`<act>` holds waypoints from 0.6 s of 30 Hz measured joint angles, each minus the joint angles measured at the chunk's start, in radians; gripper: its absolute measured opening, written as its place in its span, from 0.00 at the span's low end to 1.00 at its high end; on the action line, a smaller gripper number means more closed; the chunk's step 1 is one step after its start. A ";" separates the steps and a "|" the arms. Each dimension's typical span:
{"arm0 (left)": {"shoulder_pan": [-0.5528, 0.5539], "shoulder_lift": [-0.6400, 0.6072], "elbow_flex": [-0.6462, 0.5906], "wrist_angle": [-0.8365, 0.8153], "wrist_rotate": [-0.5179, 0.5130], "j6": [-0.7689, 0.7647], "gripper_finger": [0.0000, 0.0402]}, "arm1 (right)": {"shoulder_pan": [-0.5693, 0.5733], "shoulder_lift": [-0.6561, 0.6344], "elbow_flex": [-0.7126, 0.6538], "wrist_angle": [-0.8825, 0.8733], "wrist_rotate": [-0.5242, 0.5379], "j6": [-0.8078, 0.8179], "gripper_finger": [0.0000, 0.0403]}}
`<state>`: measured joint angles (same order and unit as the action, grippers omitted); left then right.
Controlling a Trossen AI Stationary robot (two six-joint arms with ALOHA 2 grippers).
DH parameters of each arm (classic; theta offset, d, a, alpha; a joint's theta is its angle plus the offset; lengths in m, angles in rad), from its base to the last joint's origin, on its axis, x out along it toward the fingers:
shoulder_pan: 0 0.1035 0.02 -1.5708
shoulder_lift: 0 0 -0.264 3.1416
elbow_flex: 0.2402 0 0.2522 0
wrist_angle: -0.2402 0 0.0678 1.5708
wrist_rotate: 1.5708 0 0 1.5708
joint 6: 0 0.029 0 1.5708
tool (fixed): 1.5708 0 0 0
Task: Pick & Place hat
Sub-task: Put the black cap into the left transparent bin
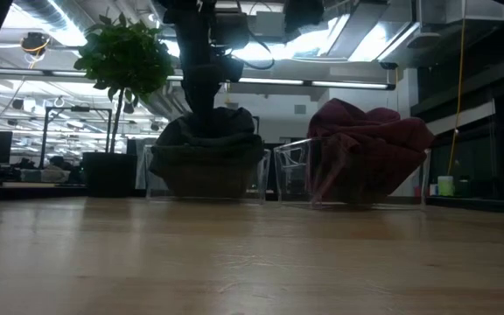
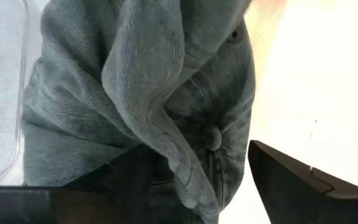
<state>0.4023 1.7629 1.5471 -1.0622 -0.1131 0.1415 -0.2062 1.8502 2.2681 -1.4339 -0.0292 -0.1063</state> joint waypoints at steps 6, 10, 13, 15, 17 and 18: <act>0.000 0.000 0.000 0.041 -0.002 -0.024 0.67 | 0.000 -0.036 0.001 -0.001 -0.008 -0.039 0.35; -0.002 -0.007 -0.001 0.028 -0.004 -0.020 0.67 | 0.002 -0.052 0.001 -0.013 -0.010 -0.054 0.35; -0.008 -0.035 -0.001 0.005 0.003 -0.035 0.67 | 0.002 -0.073 0.001 -0.054 -0.016 -0.060 0.35; -0.012 -0.064 -0.001 -0.007 0.021 -0.047 0.67 | 0.002 -0.092 0.001 -0.083 -0.016 -0.060 0.35; -0.022 -0.103 -0.001 -0.005 0.043 -0.051 0.67 | 0.002 -0.112 0.001 -0.095 -0.016 -0.060 0.35; -0.027 -0.123 -0.001 -0.005 0.054 -0.058 0.67 | 0.002 -0.122 0.001 -0.097 -0.016 -0.059 0.35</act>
<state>0.3755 1.6396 1.5459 -1.0672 -0.0587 0.0837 -0.2039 1.7286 2.2688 -1.5311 -0.0456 -0.1656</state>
